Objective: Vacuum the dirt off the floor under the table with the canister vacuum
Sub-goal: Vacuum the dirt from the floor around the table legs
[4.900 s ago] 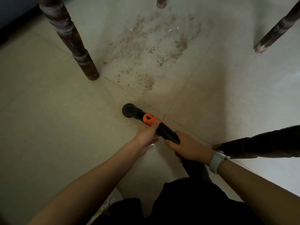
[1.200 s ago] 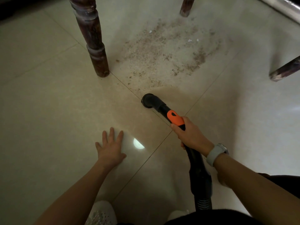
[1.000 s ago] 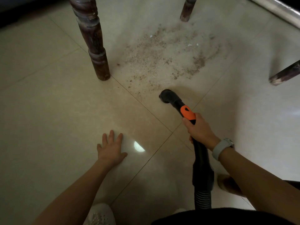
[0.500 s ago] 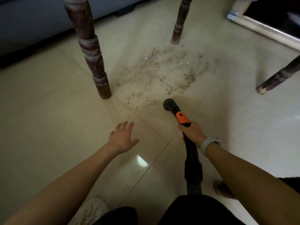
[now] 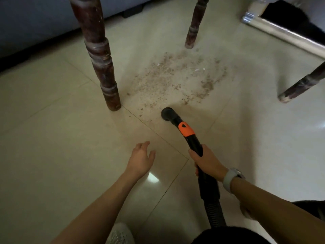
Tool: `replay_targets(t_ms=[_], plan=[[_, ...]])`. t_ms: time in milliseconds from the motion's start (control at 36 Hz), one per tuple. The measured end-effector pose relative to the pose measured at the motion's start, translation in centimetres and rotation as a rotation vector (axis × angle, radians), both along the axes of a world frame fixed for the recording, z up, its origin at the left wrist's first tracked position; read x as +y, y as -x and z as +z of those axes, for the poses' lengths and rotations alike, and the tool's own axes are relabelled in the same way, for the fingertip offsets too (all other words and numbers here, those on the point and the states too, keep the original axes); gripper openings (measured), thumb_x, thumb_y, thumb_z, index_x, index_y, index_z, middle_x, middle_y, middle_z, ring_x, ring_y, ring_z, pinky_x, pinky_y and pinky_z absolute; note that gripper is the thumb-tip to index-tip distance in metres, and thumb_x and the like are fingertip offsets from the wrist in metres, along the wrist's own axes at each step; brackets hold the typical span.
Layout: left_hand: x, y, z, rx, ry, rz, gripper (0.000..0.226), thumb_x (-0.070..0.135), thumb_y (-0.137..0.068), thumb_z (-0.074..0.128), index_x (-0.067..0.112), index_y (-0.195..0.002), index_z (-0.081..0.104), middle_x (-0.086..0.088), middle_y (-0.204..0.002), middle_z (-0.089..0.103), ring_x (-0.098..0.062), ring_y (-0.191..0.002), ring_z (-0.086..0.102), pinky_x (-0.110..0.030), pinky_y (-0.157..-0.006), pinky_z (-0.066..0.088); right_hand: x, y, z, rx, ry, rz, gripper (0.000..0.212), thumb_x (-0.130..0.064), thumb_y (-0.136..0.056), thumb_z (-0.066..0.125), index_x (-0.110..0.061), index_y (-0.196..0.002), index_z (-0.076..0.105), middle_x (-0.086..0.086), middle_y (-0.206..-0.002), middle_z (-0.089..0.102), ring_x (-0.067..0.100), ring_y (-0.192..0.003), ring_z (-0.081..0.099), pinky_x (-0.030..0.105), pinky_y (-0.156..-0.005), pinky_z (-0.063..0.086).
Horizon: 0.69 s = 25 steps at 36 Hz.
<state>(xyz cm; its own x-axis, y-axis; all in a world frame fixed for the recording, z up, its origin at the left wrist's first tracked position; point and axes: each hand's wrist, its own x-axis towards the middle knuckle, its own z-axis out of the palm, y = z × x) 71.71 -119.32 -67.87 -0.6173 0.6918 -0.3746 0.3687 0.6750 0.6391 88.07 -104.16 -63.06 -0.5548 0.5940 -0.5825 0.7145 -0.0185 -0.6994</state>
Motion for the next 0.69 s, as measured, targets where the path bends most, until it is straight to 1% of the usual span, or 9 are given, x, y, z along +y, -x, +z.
replay_targets(t_ms=[56,111,167,222,306,361,472,611,694], plan=[[2.0,-0.6,0.4,-0.125,-0.077,0.086,0.049,0.030,-0.099,0.046,0.009,-0.143,0.039,-0.014,-0.139,0.047,-0.026,-0.118,0.053,-0.028,-0.097,0.041,-0.5,0.1,-0.2,-0.008,-0.007,0.021,0.019,-0.033,-0.095,0.054,-0.020,-0.102,0.042,0.009,-0.071,0.054,0.019,-0.048,0.054,0.026,-0.046,0.047],[3.8,-1.1,1.3,-0.277,-0.135,0.155,0.049,0.033,-0.100,0.042,0.011,-0.144,0.036,-0.011,-0.135,0.051,-0.025,-0.116,0.054,-0.027,-0.095,0.042,-0.9,0.1,-0.1,0.003,-0.003,0.025,0.019,-0.034,-0.095,0.055,-0.021,-0.099,0.042,0.008,-0.071,0.054,0.019,-0.048,0.053,0.027,-0.047,0.048],[5.6,-1.6,1.8,-0.432,-0.202,0.207,0.054,0.036,-0.101,0.039,0.012,-0.148,0.028,-0.011,-0.137,0.050,-0.026,-0.121,0.052,-0.036,-0.104,0.041,-1.2,0.3,0.0,-0.009,-0.008,0.039,0.020,-0.034,-0.095,0.054,-0.019,-0.100,0.042,0.007,-0.072,0.054,0.019,-0.049,0.054,0.028,-0.048,0.049],[6.9,-2.0,2.2,-0.542,-0.236,0.223,0.059,0.038,-0.100,0.040,0.013,-0.150,0.021,-0.011,-0.135,0.050,-0.026,-0.121,0.051,-0.042,-0.102,0.044,-1.5,0.5,0.3,-0.022,-0.019,0.064,0.023,-0.034,-0.095,0.054,-0.016,-0.103,0.042,0.008,-0.074,0.055,0.019,-0.049,0.055,0.028,-0.048,0.049],[8.6,-2.4,2.2,-0.692,-0.268,0.270,0.047,0.035,-0.099,0.046,0.015,-0.138,0.032,-0.006,-0.114,0.057,-0.020,-0.101,0.058,-0.029,-0.076,0.050,-2.2,0.8,0.2,-0.046,-0.042,0.125,0.027,-0.035,-0.096,0.053,-0.013,-0.104,0.041,0.008,-0.076,0.056,0.020,-0.050,0.057,0.025,-0.046,0.049],[9.2,-2.5,2.0,-0.762,-0.303,0.389,0.041,0.031,-0.096,0.053,0.012,-0.129,0.039,-0.006,-0.105,0.061,-0.018,-0.091,0.062,-0.027,-0.068,0.051,-2.7,0.9,0.1,-0.052,-0.051,0.170,0.026,-0.035,-0.096,0.052,-0.013,-0.104,0.041,0.007,-0.077,0.056,0.019,-0.051,0.058,0.025,-0.046,0.048],[9.1,-2.8,1.6,-0.736,-0.331,0.505,0.031,0.023,-0.094,0.056,0.006,-0.118,0.047,-0.008,-0.092,0.060,-0.022,-0.085,0.063,-0.032,-0.070,0.055,-3.2,0.6,0.0,-0.055,-0.032,0.204,0.026,-0.037,-0.096,0.052,-0.015,-0.105,0.040,0.006,-0.079,0.057,0.017,-0.053,0.059,0.027,-0.050,0.050],[7.1,-3.2,1.8,-0.729,-0.348,0.517,0.024,0.022,-0.094,0.056,0.010,-0.113,0.048,-0.004,-0.090,0.060,-0.017,-0.081,0.062,-0.030,-0.071,0.054,-4.4,-1.0,-0.3,-0.043,0.019,0.223,0.031,-0.041,-0.093,0.054,-0.015,-0.106,0.042,0.005,-0.078,0.060,0.015,-0.057,0.062,0.029,-0.057,0.054],[5.6,-3.2,1.7,-0.714,-0.369,0.540,0.021,0.023,-0.094,0.056,0.010,-0.110,0.050,-0.005,-0.089,0.060,-0.017,-0.081,0.063,-0.033,-0.077,0.056,-5.5,-2.0,-0.5,-0.028,0.033,0.236,0.030,-0.045,-0.093,0.054,-0.018,-0.103,0.043,0.003,-0.076,0.061,0.016,-0.061,0.063,0.034,-0.062,0.056]])
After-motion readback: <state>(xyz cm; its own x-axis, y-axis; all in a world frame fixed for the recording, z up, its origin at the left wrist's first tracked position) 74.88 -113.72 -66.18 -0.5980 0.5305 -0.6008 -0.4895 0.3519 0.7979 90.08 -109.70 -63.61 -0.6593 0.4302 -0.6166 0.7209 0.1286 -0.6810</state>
